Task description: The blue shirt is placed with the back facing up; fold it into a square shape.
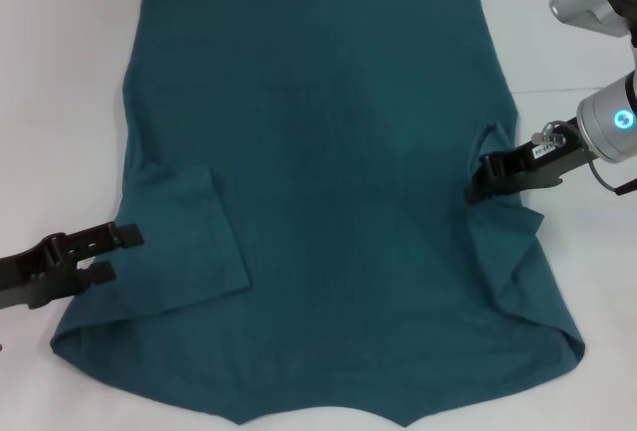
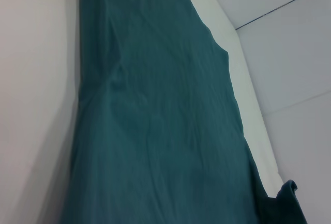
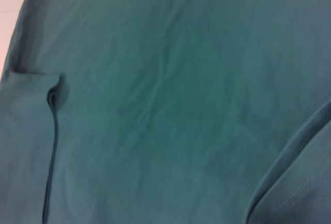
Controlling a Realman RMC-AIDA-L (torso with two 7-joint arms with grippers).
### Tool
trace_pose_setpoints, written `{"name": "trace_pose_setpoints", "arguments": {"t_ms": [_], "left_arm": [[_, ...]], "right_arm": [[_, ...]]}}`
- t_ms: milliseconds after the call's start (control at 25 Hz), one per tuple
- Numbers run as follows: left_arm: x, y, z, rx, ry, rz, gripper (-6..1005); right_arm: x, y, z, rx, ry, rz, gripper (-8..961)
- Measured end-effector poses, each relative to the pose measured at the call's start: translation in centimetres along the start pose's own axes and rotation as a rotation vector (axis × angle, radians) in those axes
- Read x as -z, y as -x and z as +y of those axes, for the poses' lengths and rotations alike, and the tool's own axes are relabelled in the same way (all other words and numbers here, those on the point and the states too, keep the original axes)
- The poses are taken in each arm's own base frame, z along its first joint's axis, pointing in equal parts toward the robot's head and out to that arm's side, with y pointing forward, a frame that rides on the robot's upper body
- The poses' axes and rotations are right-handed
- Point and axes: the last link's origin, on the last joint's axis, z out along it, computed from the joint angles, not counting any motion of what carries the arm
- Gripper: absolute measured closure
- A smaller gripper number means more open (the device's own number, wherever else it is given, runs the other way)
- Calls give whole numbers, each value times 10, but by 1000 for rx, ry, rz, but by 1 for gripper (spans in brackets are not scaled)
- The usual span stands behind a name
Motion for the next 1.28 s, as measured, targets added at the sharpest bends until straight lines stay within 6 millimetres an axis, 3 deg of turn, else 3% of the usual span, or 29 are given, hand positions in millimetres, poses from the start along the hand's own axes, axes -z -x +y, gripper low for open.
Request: {"name": "trace_pose_setpoints", "arguments": {"t_ms": [280, 440, 720, 920, 1000, 1280], "left_arm": [[0, 0, 0, 1, -3, 4, 155], [0, 0, 0, 0, -2, 3, 158], [14, 2, -2, 39, -8, -12, 164], [29, 7, -10, 103, -51, -12, 169], [33, 8, -14, 117, -80, -9, 170], [42, 12, -26, 149, -140, 10, 177]], "right_arm": [[3, 0, -1, -25, 66, -49, 819], [9, -1, 0, -30, 144, -84, 732], [25, -16, -22, -95, 218, -137, 580], [31, -28, -39, -136, 207, -143, 338], [33, -31, -44, -145, 200, -144, 123], [34, -33, -45, -138, 199, -143, 85]]}}
